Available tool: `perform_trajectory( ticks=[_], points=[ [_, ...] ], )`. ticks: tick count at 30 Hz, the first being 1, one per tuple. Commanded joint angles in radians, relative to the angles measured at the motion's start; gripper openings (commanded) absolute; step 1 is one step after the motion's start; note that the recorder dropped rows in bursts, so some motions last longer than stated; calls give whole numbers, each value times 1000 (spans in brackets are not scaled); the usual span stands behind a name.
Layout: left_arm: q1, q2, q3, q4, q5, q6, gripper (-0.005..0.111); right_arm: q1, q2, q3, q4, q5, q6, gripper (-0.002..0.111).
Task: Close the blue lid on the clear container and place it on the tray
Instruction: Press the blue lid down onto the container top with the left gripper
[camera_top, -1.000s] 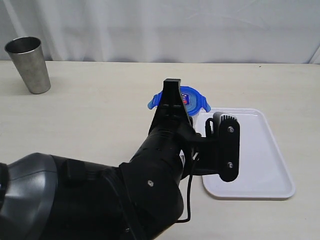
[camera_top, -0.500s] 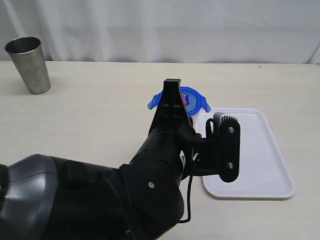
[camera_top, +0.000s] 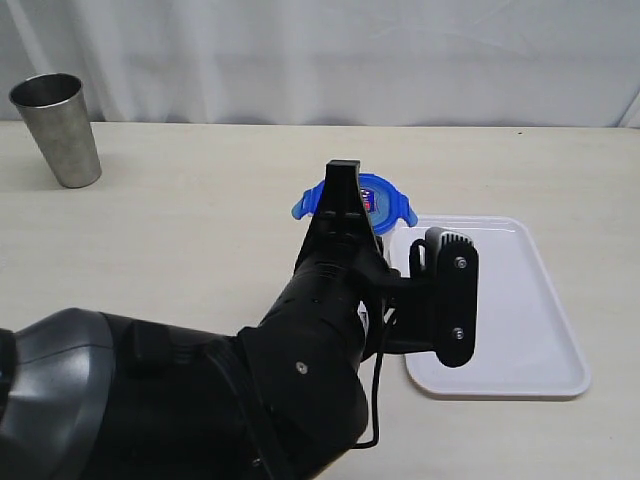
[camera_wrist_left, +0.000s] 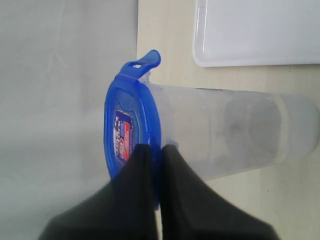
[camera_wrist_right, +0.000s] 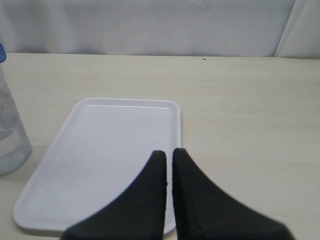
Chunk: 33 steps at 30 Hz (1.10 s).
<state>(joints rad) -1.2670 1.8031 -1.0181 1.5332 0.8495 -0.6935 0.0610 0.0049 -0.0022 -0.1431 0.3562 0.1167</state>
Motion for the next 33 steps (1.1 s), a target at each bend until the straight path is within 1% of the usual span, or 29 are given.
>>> perform_trajectory(
  ticks=[1, 4, 9, 11, 16, 19, 22, 24, 28, 31, 33],
  points=[
    [0, -7, -3, -23, 1, -3, 0, -1, -5, 2, 1, -12, 0, 5],
    [0, -7, -3, -23, 1, -9, 3, -1, -5, 2, 1, -12, 0, 5],
    [0, -7, -3, -23, 1, -9, 26, -1, -5, 2, 1, -12, 0, 5],
    [0, -7, -3, -23, 4, -9, 32, -1, -5, 2, 1, -12, 0, 5],
    [0, -7, -3, -25, 9, -13, 43, -1, -5, 2, 1, -12, 0, 5],
    [-2, -7, -3, -28, 19, -20, 54, -1, -5, 2, 1, -12, 0, 5],
    [-17, -7, -3, -54, 77, -21, 58, -1, -5, 2, 1, -12, 0, 5],
    [-36, -7, -3, -106, 155, -13, 58, -1, -5, 2, 1, -12, 0, 5],
    [-36, -7, -3, -146, 197, -10, 58, -1, -5, 2, 1, -12, 0, 5],
    [-36, -7, -3, -136, 301, -10, 58, -1, -5, 2, 1, -12, 0, 5],
    [-32, -19, -1, -131, 311, -10, 58, -1, -5, 2, 1, -12, 0, 5]
  ],
)
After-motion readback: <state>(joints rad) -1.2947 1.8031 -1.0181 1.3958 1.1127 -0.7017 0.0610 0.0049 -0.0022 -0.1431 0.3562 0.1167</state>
